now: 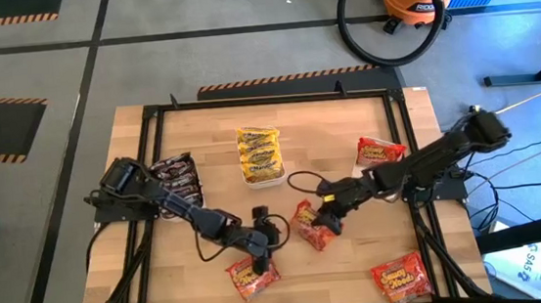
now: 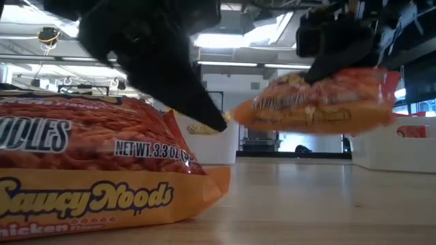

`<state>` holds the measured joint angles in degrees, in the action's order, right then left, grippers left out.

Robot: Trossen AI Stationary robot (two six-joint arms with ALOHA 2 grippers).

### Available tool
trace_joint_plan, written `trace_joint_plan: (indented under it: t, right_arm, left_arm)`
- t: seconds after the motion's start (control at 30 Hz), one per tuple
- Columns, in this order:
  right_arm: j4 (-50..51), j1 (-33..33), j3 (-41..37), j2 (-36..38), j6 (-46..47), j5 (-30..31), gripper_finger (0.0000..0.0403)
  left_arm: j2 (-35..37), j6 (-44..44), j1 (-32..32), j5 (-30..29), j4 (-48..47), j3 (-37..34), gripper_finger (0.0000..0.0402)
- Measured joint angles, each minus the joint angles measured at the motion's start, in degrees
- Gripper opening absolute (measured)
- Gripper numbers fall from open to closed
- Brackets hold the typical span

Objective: Sort Maruchan noodles
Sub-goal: Put the center orange noodle pack into the right white bin

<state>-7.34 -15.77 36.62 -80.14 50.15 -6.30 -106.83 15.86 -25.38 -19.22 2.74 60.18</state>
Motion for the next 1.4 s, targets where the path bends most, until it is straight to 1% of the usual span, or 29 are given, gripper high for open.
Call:
trace_joint_plan:
  t: [0.13, 0.33, 0.47, 0.63, 0.77, 0.83, 1.2, 1.3, 1.4]
  right_arm:
    - [7.09, 0.00, 0.69, 6.11, -1.73, 1.99, 0.0085]
    - [25.95, 0.00, 6.65, 14.05, -5.71, 7.94, 0.0085]
    - [39.34, 0.00, 13.25, 17.19, -8.96, 12.57, 0.0085]
    - [55.22, 0.02, 20.98, 19.46, -11.53, 16.90, 0.0085]
    - [65.29, 0.02, 25.75, 20.26, -11.66, 19.79, 0.0085]
    - [69.35, 0.02, 27.27, 20.93, -9.91, 19.71, 0.0085]
    - [88.63, 0.04, 28.21, 24.60, -10.26, 21.74, 0.0085]
    - [92.27, 0.04, 28.08, 24.90, -13.35, 22.94, 0.0085]
    - [92.15, 0.04, 26.17, 24.78, -19.63, 24.52, 0.0085]
  left_arm:
    - [-0.02, 0.00, -0.68, 0.12, -0.85, 0.00, 0.0195]
    - [-0.02, 0.00, -0.64, 0.74, -0.44, 0.00, 0.0195]
    - [-0.02, 0.00, -0.66, 0.80, -0.37, 0.00, 0.0195]
    - [-0.03, 0.07, -0.66, 0.85, -0.39, 0.00, 0.0195]
    - [-0.04, 0.09, -0.69, 0.85, -0.31, 0.00, 0.0195]
    - [-0.04, 0.11, -0.68, 0.85, -0.29, 0.00, 0.0195]
    - [-0.05, 0.26, -0.69, 0.83, 0.73, 0.00, 0.0195]
    - [-0.06, 0.26, -0.69, 0.71, 0.77, 0.00, 0.0195]
    - [-0.06, 0.26, -0.64, 0.69, 1.06, 0.00, 0.0195]
